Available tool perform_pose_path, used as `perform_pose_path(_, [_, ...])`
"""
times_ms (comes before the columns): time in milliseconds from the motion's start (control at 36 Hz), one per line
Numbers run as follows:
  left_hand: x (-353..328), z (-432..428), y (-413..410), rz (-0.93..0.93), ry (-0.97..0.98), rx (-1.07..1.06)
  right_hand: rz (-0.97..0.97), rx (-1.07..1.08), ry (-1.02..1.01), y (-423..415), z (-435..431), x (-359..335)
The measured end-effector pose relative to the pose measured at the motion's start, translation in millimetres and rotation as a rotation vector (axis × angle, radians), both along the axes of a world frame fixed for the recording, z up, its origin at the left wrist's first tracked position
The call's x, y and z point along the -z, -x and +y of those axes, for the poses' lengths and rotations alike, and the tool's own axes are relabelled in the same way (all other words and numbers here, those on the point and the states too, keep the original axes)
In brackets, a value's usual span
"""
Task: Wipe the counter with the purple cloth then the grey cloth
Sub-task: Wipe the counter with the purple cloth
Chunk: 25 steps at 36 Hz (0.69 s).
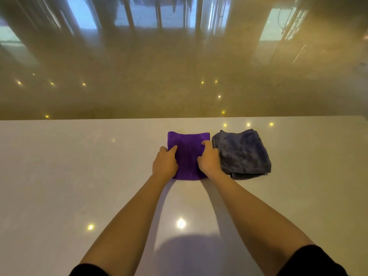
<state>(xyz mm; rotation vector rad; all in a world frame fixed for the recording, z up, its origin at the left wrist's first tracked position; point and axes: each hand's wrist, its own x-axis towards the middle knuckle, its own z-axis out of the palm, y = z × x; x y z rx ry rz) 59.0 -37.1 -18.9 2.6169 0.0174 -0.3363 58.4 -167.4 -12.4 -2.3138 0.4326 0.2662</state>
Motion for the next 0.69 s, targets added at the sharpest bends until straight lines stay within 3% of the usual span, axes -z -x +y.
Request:
perform_pose_path(139, [-8,2,0,-0.042,-0.069,0.067,-0.026,-0.045,-0.043,0,-4,-5])
perform_pose_path(306, [-14,9,14,-0.069,0.013,-0.001,-0.113,-0.115,-0.036,17,-3,-16])
perform_pose_path(694, [-53,103,112,-0.113,0.016,-0.04,-0.123,-0.378,0.024,109,56,-47])
